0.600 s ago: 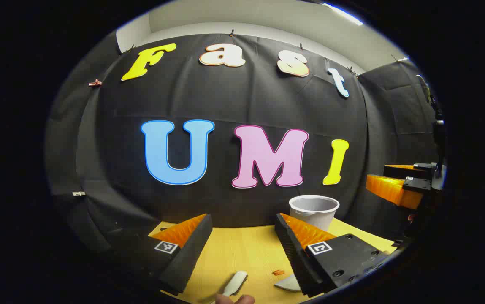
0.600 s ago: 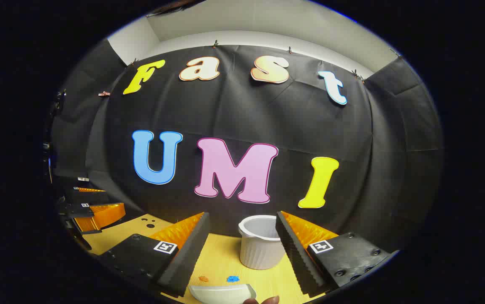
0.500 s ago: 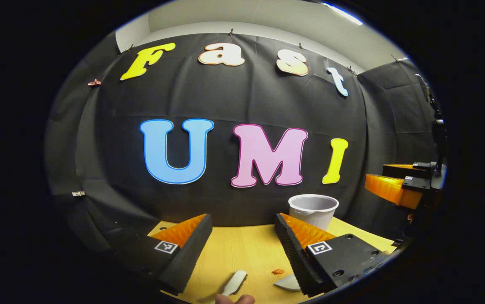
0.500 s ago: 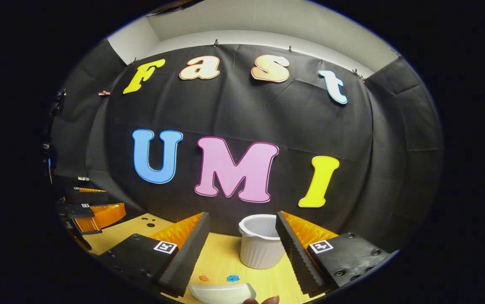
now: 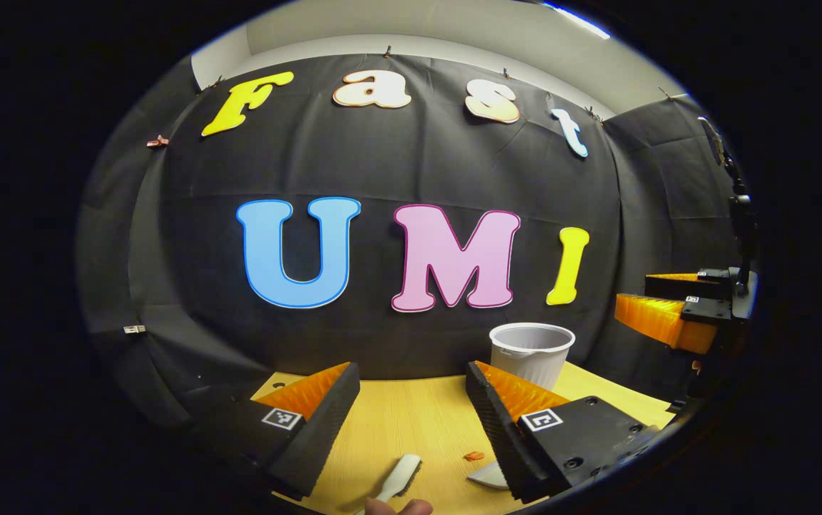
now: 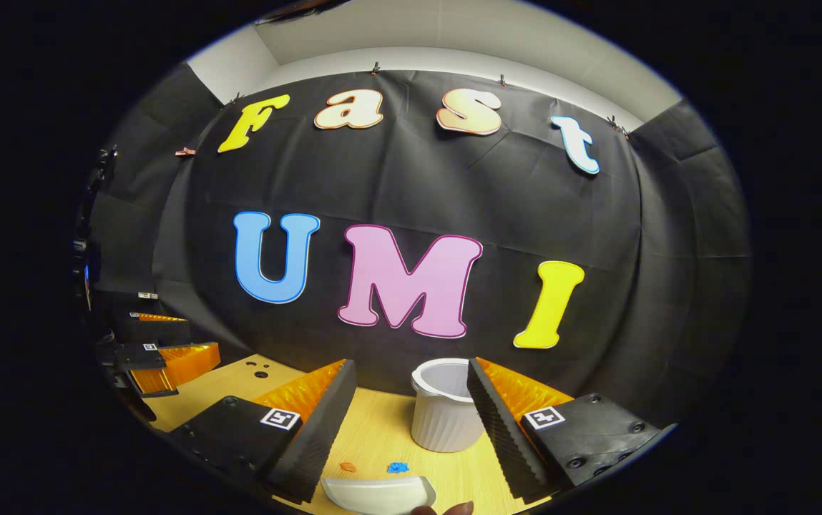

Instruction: Pick up the small broom and dustpan from the desktop, sweep the trash into the dustpan with the broom, and then empty the trash into the garbage bin.

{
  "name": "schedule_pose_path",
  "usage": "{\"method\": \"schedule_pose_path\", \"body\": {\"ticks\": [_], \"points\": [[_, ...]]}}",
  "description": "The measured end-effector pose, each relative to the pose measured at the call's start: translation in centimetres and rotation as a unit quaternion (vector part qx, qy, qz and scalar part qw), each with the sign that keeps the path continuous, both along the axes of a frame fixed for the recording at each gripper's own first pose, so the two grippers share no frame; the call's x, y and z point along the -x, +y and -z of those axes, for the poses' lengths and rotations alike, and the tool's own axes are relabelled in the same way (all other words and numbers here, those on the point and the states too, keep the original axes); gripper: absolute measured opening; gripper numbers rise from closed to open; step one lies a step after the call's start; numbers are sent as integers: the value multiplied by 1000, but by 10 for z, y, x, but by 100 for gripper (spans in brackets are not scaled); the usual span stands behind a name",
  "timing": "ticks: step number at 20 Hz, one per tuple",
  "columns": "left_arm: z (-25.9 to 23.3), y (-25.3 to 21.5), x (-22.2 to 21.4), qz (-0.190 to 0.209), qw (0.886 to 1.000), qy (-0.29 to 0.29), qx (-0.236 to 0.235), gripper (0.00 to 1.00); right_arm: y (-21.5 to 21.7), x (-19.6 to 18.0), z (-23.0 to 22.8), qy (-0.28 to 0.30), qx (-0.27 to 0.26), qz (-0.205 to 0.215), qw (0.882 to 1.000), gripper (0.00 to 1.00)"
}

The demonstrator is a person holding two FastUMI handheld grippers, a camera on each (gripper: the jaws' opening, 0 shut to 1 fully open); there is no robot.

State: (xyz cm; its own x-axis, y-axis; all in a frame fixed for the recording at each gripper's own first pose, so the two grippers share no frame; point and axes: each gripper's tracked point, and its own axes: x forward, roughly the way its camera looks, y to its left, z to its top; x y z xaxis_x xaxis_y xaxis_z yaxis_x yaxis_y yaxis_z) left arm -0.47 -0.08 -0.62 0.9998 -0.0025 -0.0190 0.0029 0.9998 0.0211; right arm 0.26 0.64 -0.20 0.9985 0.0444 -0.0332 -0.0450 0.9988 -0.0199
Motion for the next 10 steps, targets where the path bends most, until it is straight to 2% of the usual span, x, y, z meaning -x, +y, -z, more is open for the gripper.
{"method": "schedule_pose_path", "body": {"ticks": [4, 7, 10], "points": [[1, 1, 2, -1, 1000, 1, -9, 95, 2, 1, 15, 25, 0, -13, 1000, 97], [6, 4, 5, -3, 1000, 5, -13, 95, 1, 13, 61, 110, 7, -33, 993, 97], [19, 10, 10, -8, 1000, 20, -6, 95, -2, 45, 125, 209, -6, -52, 976, 98]]}}
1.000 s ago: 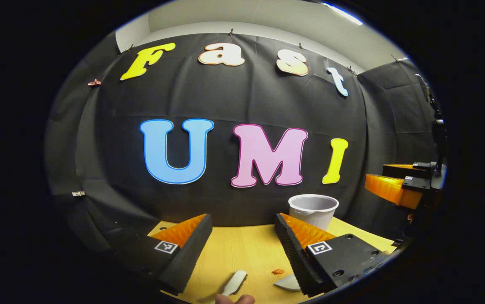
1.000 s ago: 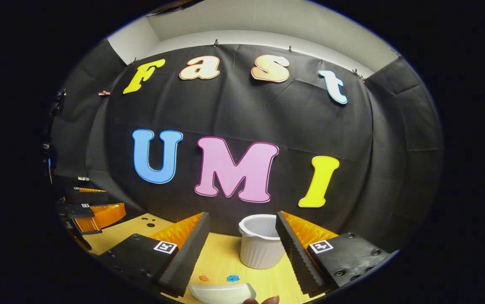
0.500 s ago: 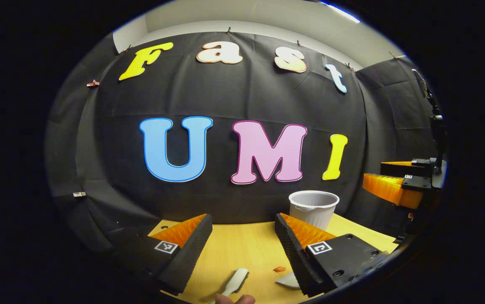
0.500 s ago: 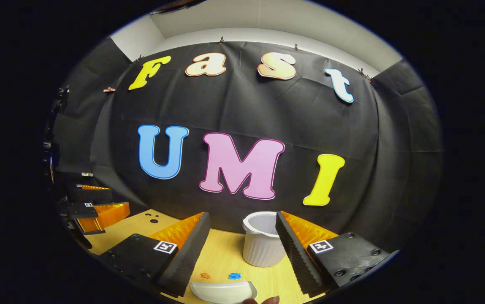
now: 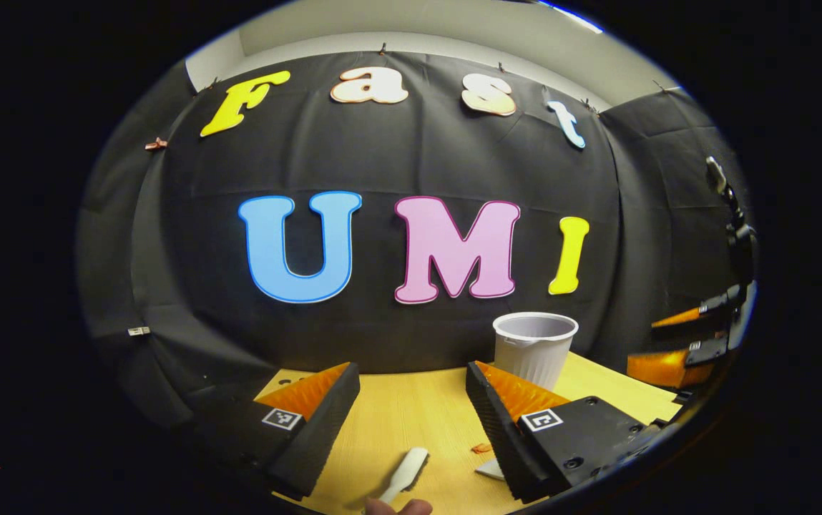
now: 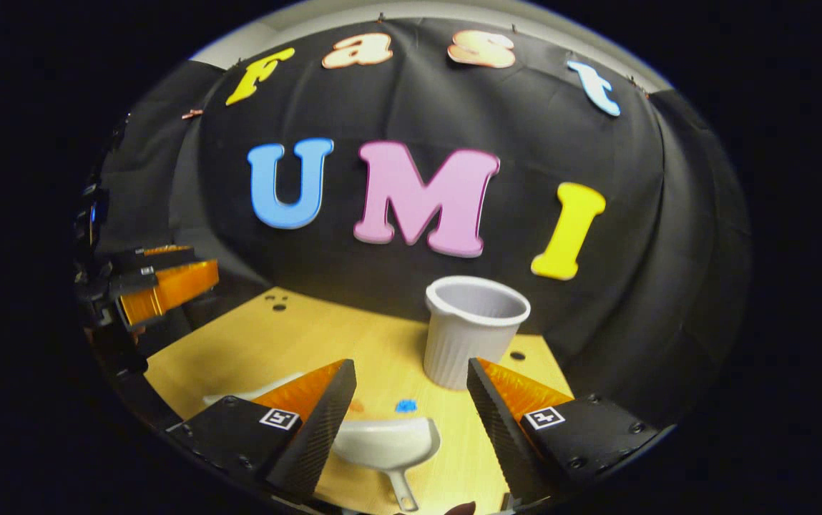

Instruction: Pick up the small broom and dustpan from the desktop, sweep the trash into the dustpan with the broom, and then empty the trash into the garbage bin.

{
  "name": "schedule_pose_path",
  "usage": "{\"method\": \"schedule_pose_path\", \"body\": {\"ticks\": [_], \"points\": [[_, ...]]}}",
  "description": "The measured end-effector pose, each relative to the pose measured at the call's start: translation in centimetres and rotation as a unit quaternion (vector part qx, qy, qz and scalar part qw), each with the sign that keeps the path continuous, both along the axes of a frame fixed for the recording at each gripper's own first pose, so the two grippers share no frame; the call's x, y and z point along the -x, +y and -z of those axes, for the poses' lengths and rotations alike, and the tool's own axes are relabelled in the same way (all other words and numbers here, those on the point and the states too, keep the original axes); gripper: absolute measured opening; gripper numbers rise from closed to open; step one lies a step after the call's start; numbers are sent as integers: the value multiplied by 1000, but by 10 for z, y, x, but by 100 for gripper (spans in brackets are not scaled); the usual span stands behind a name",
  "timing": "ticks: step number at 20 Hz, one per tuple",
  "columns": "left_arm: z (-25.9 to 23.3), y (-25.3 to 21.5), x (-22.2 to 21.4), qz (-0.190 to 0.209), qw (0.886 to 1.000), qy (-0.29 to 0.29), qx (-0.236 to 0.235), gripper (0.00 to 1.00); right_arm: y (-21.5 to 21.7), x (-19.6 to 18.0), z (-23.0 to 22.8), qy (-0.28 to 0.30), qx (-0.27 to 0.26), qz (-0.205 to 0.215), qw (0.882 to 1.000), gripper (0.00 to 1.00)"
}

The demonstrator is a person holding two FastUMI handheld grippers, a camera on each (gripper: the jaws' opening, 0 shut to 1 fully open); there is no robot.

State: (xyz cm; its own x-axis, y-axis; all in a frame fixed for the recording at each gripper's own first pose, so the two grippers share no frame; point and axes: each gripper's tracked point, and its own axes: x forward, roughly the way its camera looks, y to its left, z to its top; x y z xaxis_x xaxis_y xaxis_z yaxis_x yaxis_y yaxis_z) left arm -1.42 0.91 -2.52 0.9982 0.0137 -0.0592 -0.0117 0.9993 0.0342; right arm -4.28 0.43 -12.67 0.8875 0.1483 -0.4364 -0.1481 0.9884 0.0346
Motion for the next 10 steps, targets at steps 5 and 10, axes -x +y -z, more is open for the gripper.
{"method": "schedule_pose_path", "body": {"ticks": [5, 10], "points": [[18, 13, 7, -13, 1000, 25, -6, 95, 2, 44, 97, 160, 7, -31, 987, 96], [30, 24, 20, -30, 999, 39, -3, 95, -3, 71, 171, 265, 30, -52, 963, 96]]}}
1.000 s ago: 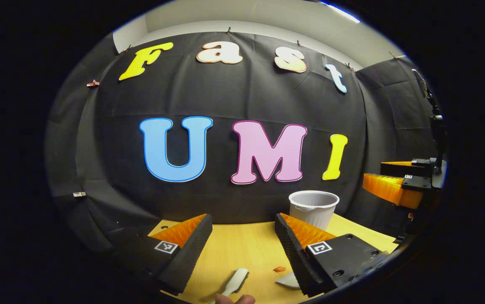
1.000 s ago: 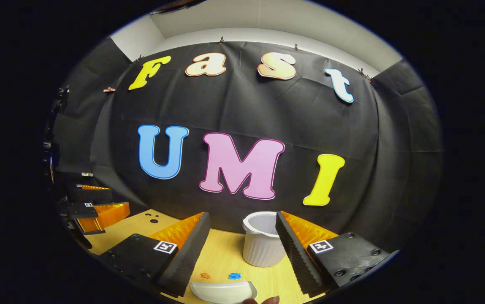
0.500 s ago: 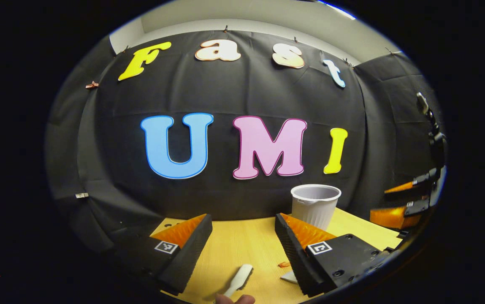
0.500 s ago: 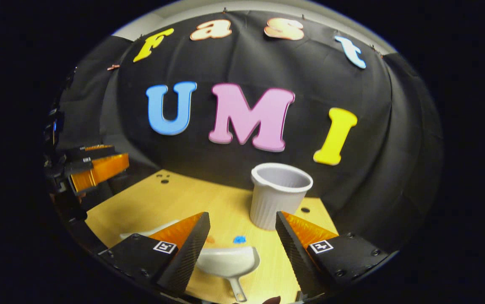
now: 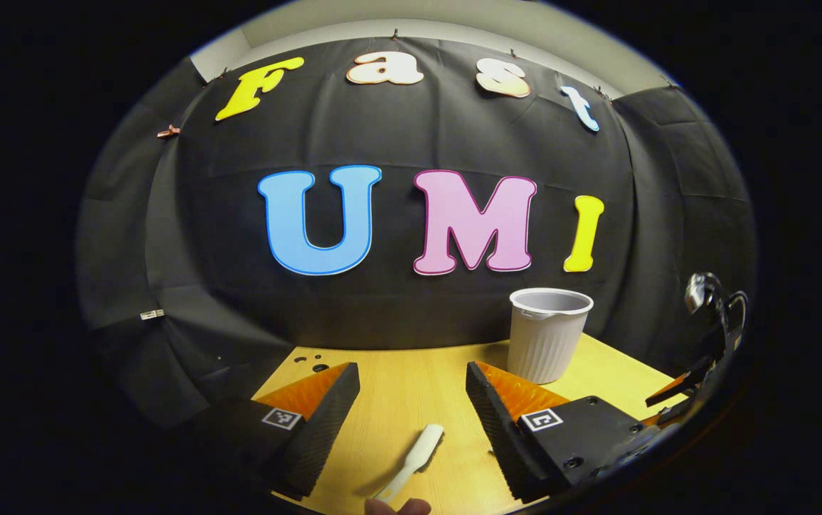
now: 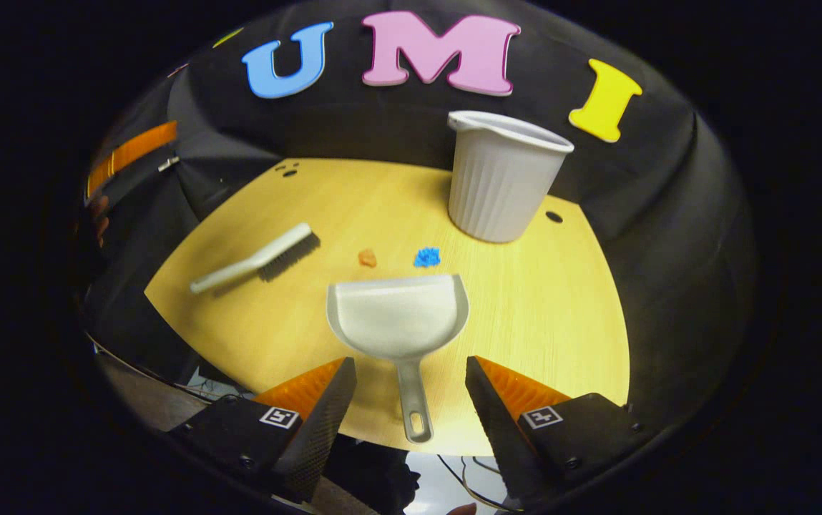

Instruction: Pick up the small broom and dustpan from the desktop, sweep the trash into the dustpan with the broom, and then empty the trash into the garbage bin.

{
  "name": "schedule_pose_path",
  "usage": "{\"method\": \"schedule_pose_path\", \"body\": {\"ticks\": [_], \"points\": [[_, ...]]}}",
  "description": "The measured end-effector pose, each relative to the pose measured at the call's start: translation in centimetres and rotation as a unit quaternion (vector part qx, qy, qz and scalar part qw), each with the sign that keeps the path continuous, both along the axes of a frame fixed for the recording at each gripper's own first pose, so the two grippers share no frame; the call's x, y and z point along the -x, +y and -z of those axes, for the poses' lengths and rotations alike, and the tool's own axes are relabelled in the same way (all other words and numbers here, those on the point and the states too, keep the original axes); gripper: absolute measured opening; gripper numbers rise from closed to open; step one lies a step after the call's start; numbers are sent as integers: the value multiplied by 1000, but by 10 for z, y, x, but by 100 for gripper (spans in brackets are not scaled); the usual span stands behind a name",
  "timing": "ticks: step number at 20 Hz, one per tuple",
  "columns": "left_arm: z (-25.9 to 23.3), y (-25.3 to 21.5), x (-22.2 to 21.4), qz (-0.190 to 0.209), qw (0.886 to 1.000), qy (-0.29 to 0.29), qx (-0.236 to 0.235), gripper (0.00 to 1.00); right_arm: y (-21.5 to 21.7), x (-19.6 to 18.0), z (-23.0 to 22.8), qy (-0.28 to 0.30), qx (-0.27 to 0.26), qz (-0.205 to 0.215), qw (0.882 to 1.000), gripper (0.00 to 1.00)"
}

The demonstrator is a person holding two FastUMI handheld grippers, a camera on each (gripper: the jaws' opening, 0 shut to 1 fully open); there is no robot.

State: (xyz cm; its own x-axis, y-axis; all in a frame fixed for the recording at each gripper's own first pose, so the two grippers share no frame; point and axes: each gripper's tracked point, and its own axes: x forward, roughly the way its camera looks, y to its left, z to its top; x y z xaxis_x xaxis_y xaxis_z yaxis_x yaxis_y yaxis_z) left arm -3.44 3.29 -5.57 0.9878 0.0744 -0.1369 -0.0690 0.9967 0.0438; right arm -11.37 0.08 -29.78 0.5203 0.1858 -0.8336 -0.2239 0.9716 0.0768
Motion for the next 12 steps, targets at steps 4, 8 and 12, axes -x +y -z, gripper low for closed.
{"method": "schedule_pose_path", "body": {"ticks": [4, 8, 12], "points": [[3, 3, 7, -8, 1000, 4, -10, 95, 2, -1, 54, 52, 10, -20, 998, 95], [7, 5, 11, -20, 1000, 12, -10, 95, 11, -6, 96, 90, 9, -28, 996, 93], [11, 3, 13, -29, 999, 19, -12, 95, 18, -11, 123, 121, 9, -30, 992, 87]]}}
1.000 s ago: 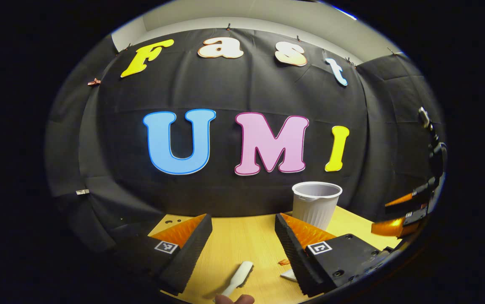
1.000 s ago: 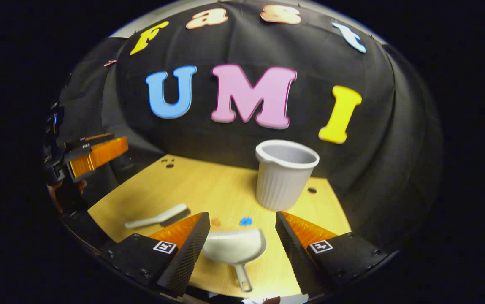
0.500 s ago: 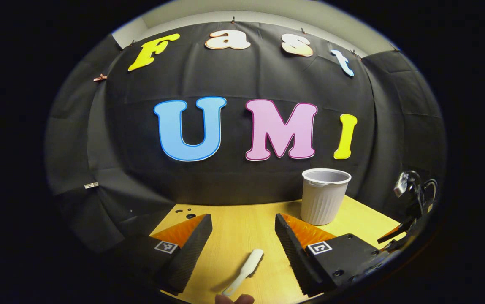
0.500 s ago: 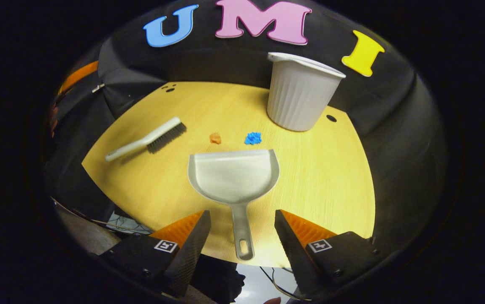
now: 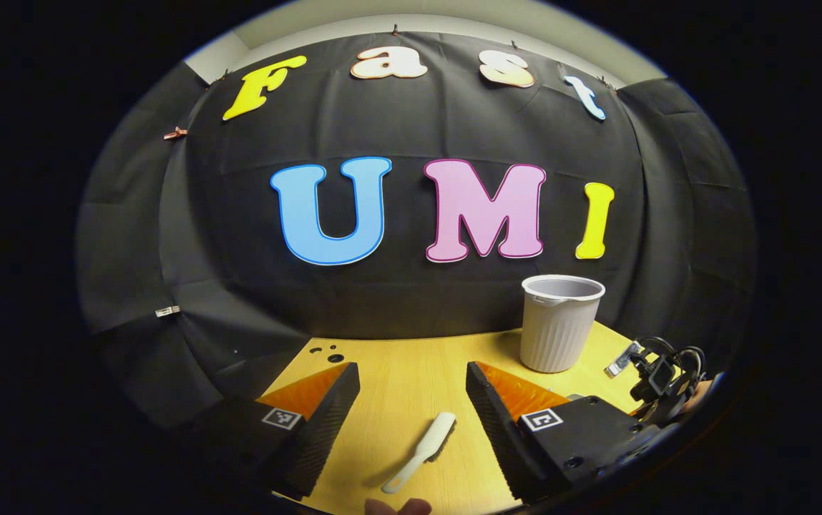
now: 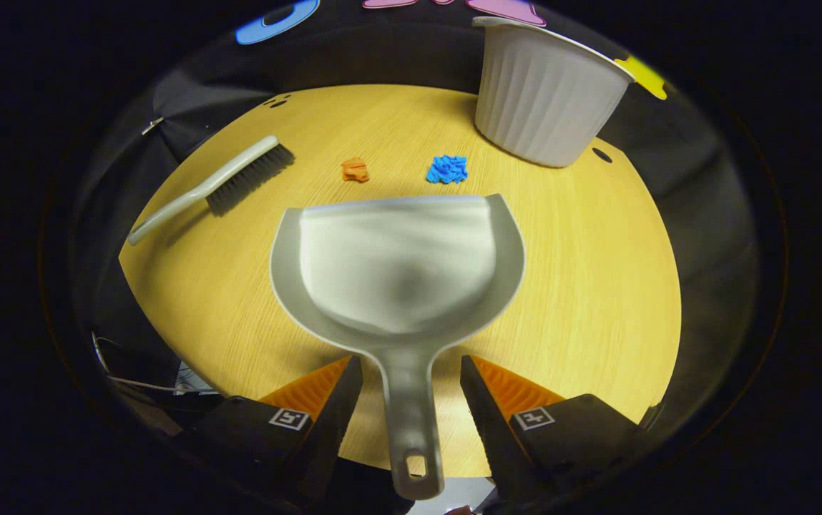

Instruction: Pick up the small broom and dustpan from the desktop, sweep the trash into the dustpan with the broom, and then empty the trash into the garbage bin.

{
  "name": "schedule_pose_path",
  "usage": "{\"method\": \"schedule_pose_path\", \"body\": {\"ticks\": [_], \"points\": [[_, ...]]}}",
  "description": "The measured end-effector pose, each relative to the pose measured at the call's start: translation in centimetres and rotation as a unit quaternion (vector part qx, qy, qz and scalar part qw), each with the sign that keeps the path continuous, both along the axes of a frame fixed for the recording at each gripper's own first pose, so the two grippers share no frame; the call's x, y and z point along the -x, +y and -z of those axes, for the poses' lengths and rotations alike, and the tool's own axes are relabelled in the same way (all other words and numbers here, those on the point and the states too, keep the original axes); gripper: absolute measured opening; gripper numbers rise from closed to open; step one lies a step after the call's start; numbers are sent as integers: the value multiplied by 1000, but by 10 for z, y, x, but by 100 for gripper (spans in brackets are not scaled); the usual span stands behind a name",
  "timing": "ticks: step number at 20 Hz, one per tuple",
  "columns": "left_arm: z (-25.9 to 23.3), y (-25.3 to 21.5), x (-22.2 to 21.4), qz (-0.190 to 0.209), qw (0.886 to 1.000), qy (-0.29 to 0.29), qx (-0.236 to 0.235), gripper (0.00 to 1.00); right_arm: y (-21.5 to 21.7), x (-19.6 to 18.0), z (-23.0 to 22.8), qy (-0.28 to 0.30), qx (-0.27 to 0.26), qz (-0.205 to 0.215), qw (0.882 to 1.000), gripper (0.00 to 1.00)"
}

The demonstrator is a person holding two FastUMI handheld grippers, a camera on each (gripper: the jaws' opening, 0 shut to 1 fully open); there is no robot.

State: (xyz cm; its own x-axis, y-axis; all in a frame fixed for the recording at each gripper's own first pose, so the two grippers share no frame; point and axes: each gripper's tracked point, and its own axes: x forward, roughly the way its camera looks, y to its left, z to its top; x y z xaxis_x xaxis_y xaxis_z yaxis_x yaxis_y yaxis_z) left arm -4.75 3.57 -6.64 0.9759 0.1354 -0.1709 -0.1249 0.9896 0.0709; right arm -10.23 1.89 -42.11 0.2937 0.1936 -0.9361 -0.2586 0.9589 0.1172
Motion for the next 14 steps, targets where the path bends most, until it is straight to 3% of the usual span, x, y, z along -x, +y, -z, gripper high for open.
{"method": "schedule_pose_path", "body": {"ticks": [3, 8, 9, 11, 12, 13, 14], "points": [[1, -3, -2, -5, 1000, 2, 0, 96, 4, -6, 10, 12, -2, -8, 1000, 87], [4, -6, -5, -14, 1000, 6, 0, 95, 7, -8, 18, 28, -7, -6, 1000, 65], [3, -7, -5, -15, 1000, 8, 0, 95, 6, -12, 18, 26, -8, -5, 1000, 69], [6, -8, -6, -17, 1000, 10, 0, 95, 2, -15, 19, 25, -8, -1, 1000, 65], [9, -9, -6, -17, 1000, 13, 0, 96, 1, -15, 19, 23, -11, 6, 1000, 49], [9, -9, -6, -19, 1000, 15, 0, 96, 0, -16, 18, 21, -13, 10, 1000, 41], [13, -10, -8, -20, 1000, 17, 1, 96, 0, -16, 19, 18, -11, 11, 1000, 41]]}}
